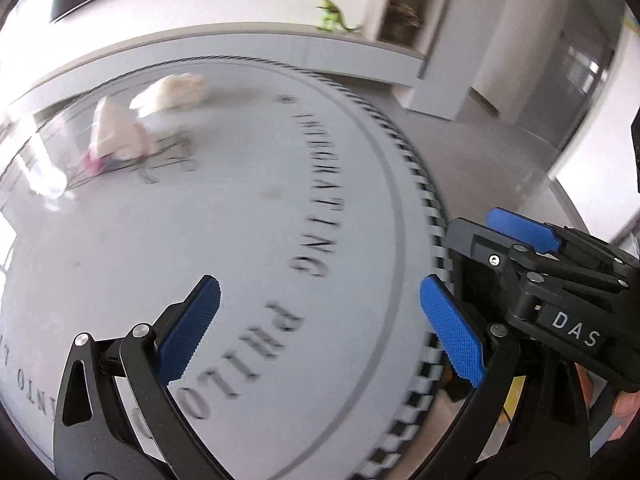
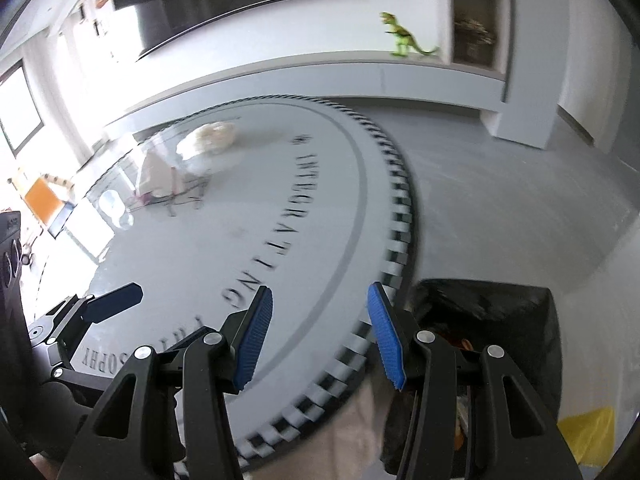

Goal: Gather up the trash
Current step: 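Move both open tools back over the table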

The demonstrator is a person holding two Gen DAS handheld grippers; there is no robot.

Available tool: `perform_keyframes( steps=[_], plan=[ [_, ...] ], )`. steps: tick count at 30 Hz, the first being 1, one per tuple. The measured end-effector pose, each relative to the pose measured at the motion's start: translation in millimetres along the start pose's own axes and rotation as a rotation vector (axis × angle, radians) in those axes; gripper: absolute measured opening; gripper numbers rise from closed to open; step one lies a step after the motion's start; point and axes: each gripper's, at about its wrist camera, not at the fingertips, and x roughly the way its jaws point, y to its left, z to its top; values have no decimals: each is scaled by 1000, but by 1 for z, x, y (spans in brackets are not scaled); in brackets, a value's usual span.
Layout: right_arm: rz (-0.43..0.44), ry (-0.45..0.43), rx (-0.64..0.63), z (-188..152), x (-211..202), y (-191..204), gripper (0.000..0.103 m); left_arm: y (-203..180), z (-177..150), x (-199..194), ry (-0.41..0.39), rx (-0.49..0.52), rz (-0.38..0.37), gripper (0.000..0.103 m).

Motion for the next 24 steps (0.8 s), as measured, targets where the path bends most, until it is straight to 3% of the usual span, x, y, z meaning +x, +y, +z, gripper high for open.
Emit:
perform_keyframes(
  steps=[24],
  plan=[
    [166, 40, -239, 72, 90, 154, 51, 207, -1, -16, -43, -370, 223, 97]
  ],
)
